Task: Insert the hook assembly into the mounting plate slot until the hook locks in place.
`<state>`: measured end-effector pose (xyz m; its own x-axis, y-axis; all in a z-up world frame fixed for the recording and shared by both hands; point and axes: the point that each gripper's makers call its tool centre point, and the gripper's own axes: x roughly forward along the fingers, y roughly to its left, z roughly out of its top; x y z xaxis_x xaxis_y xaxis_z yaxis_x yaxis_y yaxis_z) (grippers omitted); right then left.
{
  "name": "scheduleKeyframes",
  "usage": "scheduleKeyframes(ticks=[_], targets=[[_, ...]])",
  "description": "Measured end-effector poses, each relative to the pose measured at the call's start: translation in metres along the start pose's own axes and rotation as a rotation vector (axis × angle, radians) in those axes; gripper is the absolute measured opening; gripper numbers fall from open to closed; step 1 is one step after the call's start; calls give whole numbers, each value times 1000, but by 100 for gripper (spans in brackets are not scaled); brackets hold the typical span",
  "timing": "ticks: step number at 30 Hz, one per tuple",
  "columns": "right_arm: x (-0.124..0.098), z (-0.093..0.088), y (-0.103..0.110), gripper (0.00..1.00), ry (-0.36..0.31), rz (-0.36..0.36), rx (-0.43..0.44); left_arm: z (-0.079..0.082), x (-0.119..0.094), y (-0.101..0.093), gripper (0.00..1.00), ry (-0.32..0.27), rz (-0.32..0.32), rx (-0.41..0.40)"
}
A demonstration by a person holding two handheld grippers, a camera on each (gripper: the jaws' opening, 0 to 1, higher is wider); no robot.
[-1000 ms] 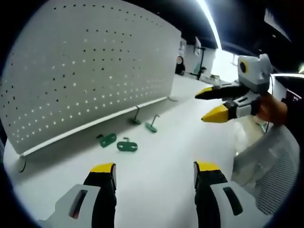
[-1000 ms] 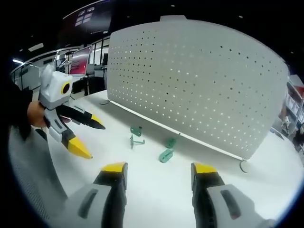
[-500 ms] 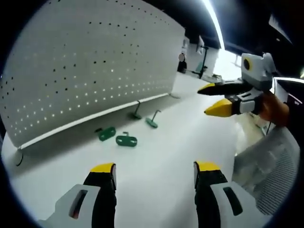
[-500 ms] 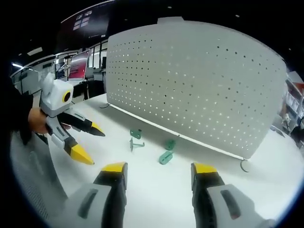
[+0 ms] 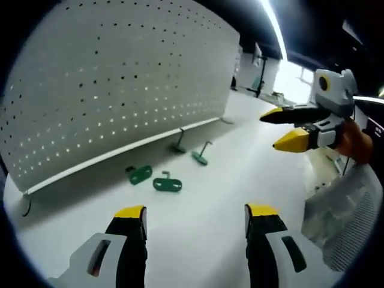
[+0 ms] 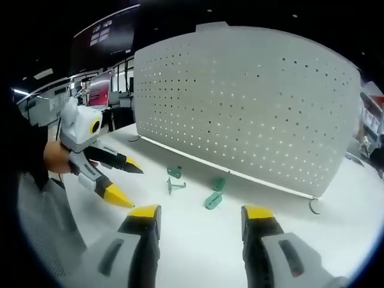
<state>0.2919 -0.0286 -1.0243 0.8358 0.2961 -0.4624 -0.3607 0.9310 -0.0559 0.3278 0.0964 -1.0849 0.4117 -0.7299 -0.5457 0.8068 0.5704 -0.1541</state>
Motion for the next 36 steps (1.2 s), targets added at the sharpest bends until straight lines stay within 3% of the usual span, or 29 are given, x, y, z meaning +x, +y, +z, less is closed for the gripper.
scheduleKeyframes(ticks=[21,36], targets=[[9,-5,9,51,13,60,50,14,39,17,64,9,22,33],[14,-14,12,51,44,89,74,7,58,27,60,21,33,46]])
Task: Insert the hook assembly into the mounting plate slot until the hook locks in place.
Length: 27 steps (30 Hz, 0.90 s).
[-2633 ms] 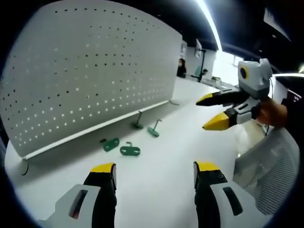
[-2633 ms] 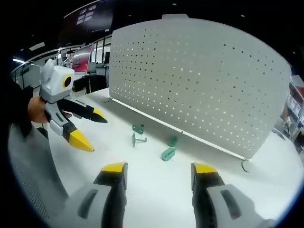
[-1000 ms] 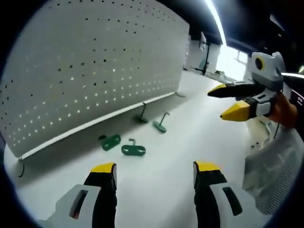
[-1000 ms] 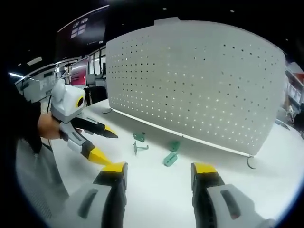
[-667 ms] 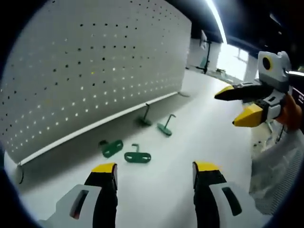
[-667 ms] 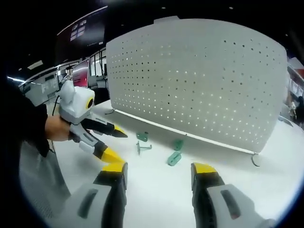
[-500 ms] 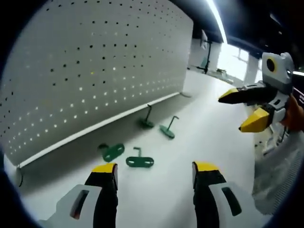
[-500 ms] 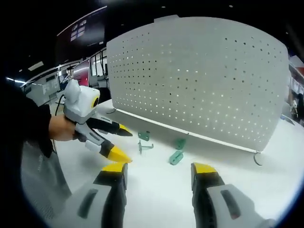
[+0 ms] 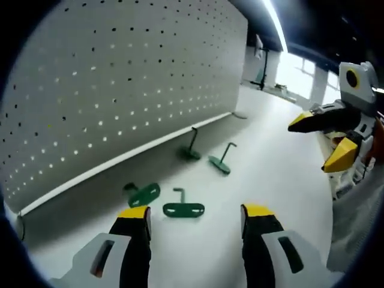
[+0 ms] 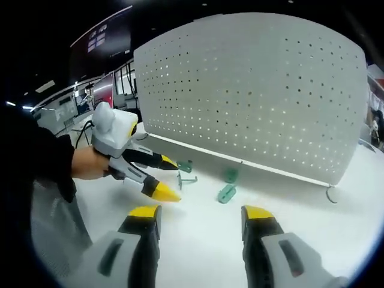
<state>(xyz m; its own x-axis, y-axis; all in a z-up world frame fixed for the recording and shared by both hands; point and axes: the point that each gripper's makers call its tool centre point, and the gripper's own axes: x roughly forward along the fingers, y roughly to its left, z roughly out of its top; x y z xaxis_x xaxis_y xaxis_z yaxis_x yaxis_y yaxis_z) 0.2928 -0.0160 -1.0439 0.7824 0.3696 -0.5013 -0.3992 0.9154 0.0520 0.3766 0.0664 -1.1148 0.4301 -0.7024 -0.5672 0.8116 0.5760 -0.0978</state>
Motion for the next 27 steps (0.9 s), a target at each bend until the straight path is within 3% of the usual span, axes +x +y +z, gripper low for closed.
scheduleKeyframes(ticks=[27], targets=[[3,-6,0,51,9,24,50,-3,15,5,43,-1,27,61]])
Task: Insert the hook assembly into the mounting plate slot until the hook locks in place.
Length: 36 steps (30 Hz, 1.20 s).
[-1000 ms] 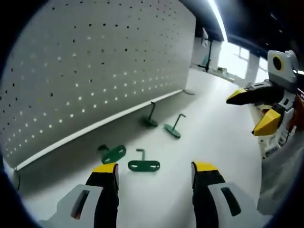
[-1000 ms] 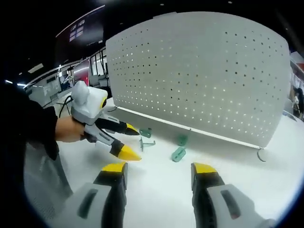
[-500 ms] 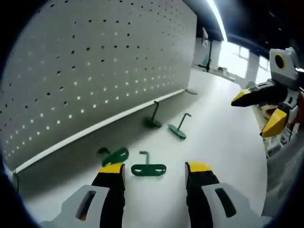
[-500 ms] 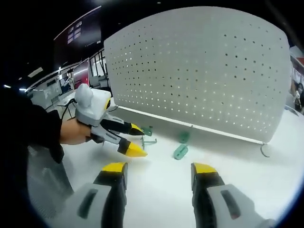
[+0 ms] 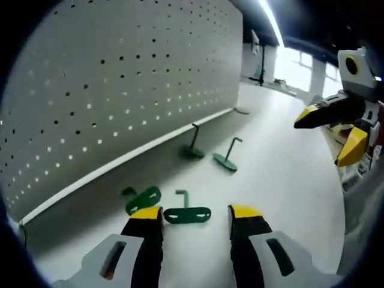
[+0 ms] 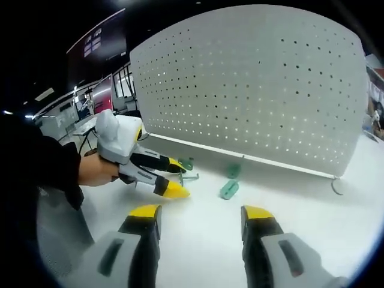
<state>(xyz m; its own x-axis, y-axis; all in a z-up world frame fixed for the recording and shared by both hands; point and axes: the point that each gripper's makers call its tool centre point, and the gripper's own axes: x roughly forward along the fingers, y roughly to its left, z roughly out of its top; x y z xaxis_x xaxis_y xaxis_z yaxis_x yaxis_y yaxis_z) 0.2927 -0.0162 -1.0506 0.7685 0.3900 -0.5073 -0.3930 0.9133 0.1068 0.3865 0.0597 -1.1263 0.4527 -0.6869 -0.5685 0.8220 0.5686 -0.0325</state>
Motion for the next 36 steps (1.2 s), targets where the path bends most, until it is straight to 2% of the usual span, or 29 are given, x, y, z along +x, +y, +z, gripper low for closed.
scheduleKeyframes(ticks=[16,28,36], targets=[[0,0,0,51,-3,2,3,-1,1,6,32,4,23,15],[1,1,0,51,-1,-1,-3,-3,-1,5,31,11,14,49],[0,5,2,51,-9,1,-18,2,-13,-1,31,5,2,79]])
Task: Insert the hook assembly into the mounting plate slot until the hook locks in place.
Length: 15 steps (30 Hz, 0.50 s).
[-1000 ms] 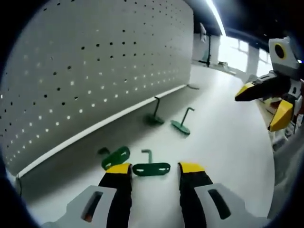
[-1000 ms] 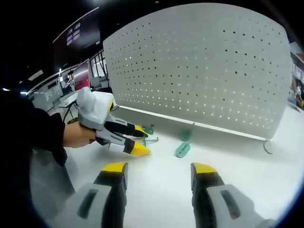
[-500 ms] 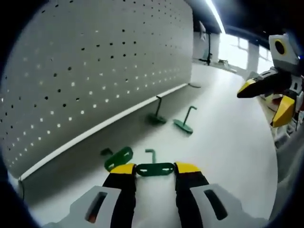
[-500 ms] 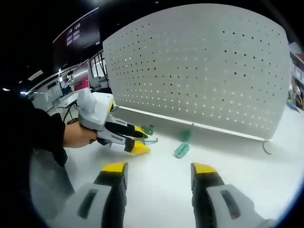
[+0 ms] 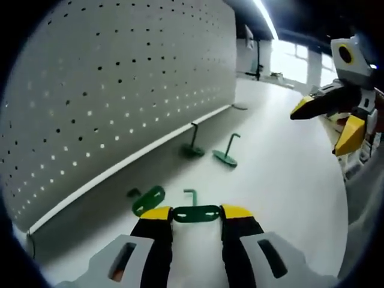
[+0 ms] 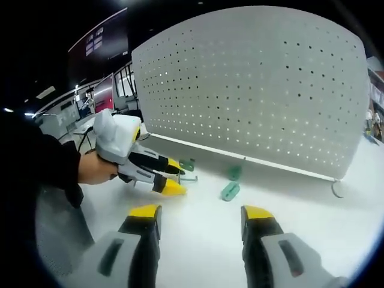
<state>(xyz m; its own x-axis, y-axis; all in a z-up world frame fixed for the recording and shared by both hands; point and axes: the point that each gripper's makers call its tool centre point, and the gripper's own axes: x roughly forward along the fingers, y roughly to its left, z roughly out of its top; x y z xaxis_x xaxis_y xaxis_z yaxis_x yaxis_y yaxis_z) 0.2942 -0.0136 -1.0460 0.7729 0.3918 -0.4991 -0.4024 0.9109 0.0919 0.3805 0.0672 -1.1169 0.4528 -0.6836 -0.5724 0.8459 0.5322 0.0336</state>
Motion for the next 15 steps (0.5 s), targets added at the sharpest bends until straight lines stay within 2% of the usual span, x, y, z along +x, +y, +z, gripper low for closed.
scheduleKeyframes(ticks=[8,15], targets=[[-2,7,7,50,-16,9,-37,14,-19,-11,31,-36,-3,14],[-3,13,10,48,-31,15,-58,30,-48,-12,31,-77,18,34]])
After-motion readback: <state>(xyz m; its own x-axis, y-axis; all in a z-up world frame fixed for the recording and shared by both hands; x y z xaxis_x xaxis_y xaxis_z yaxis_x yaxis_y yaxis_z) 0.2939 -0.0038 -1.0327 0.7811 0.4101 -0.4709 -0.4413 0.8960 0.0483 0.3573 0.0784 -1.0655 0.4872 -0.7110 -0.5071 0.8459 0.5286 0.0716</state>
